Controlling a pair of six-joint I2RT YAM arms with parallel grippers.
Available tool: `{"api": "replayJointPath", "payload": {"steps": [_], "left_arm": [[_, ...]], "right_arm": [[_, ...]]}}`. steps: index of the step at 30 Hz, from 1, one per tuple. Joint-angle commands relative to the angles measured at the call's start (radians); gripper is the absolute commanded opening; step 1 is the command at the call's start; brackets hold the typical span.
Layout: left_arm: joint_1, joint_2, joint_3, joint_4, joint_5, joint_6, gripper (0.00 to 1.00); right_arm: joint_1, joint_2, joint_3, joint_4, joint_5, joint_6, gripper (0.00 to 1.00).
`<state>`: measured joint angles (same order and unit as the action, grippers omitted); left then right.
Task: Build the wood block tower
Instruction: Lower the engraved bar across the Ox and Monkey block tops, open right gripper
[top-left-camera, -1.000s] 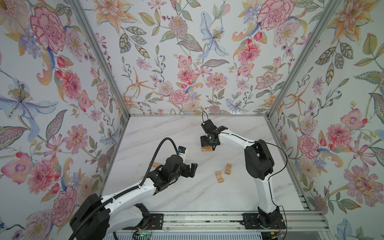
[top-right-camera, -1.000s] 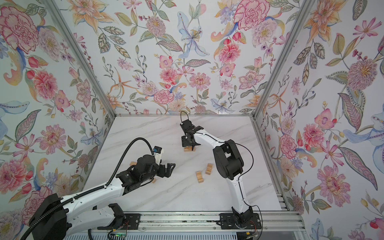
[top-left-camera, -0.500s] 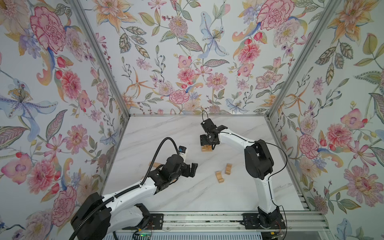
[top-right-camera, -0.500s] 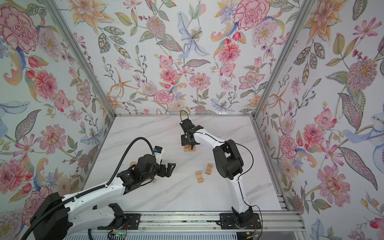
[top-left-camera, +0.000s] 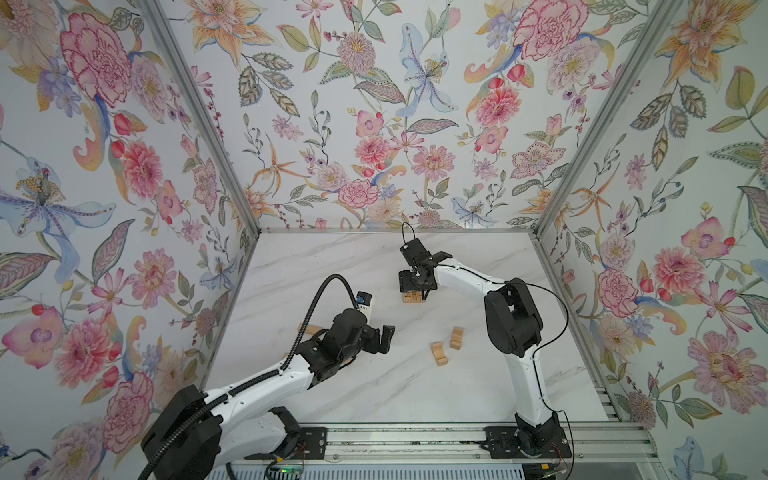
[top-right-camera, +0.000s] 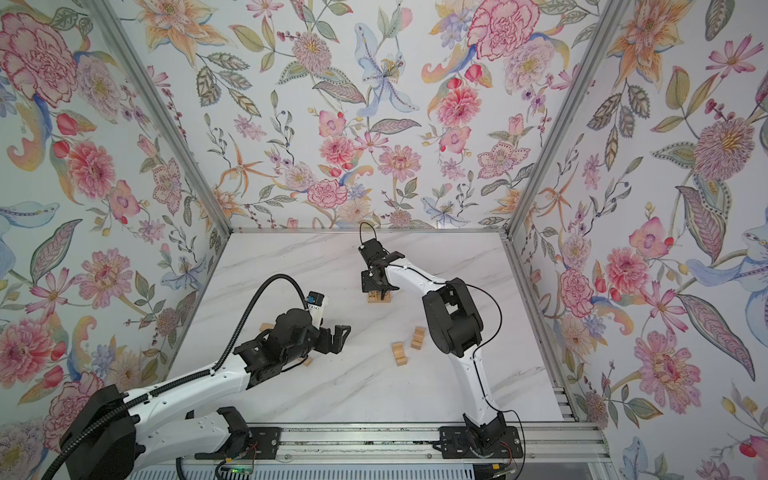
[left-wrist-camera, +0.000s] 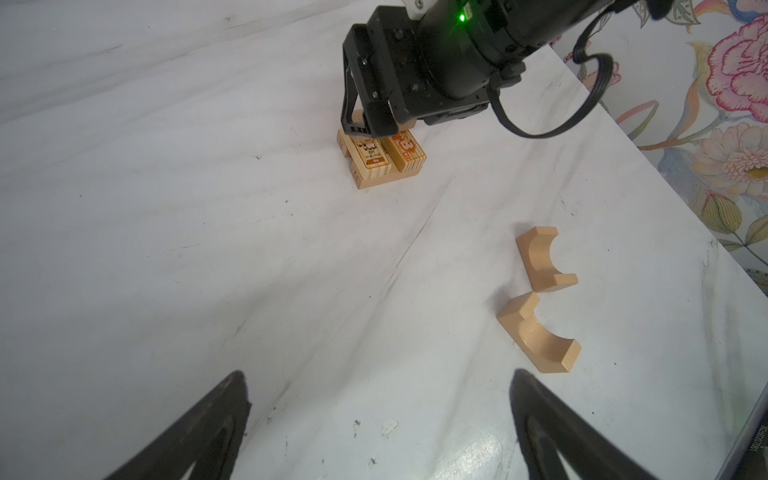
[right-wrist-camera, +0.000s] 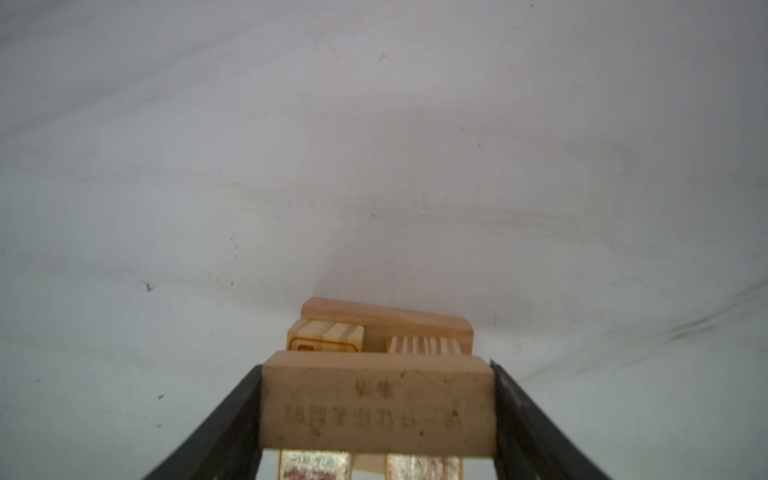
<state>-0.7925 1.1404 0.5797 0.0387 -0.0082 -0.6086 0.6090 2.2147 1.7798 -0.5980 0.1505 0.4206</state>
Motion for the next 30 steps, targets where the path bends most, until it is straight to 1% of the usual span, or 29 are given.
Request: {"api": "replayJointPath", "payload": {"steps": [1,9,18,23,27,30], "left_arm": [[-0.011,-0.014,0.005,-0.004,-0.023,0.017,0.99],[-0.01,-0.019,-0.001,-0.005,-0.029,0.02,0.99],[-0.01,-0.037,-0.004,-0.015,-0.04,0.019,0.99],[-0.01,-0.069,-0.006,-0.039,-0.052,0.01,0.99],[-0.01,-0.125,-0.033,-0.066,-0.071,-0.016,0.99],[-0.01,-0.18,-0.065,-0.099,-0.092,-0.052,0.99]], "right_arm": [[0.006,0.019,0.025,-0.008,-0.005,0.019,0.75],[0.009,0.018,0.024,-0.01,-0.006,0.019,0.83],[0.015,0.001,0.027,-0.012,-0.004,0.007,1.0],[0.023,-0.054,0.013,-0.014,0.01,-0.003,0.99],[0.031,-0.118,-0.012,-0.018,0.025,-0.008,0.99],[0.072,-0.167,-0.031,-0.028,0.036,-0.01,0.99]]}}
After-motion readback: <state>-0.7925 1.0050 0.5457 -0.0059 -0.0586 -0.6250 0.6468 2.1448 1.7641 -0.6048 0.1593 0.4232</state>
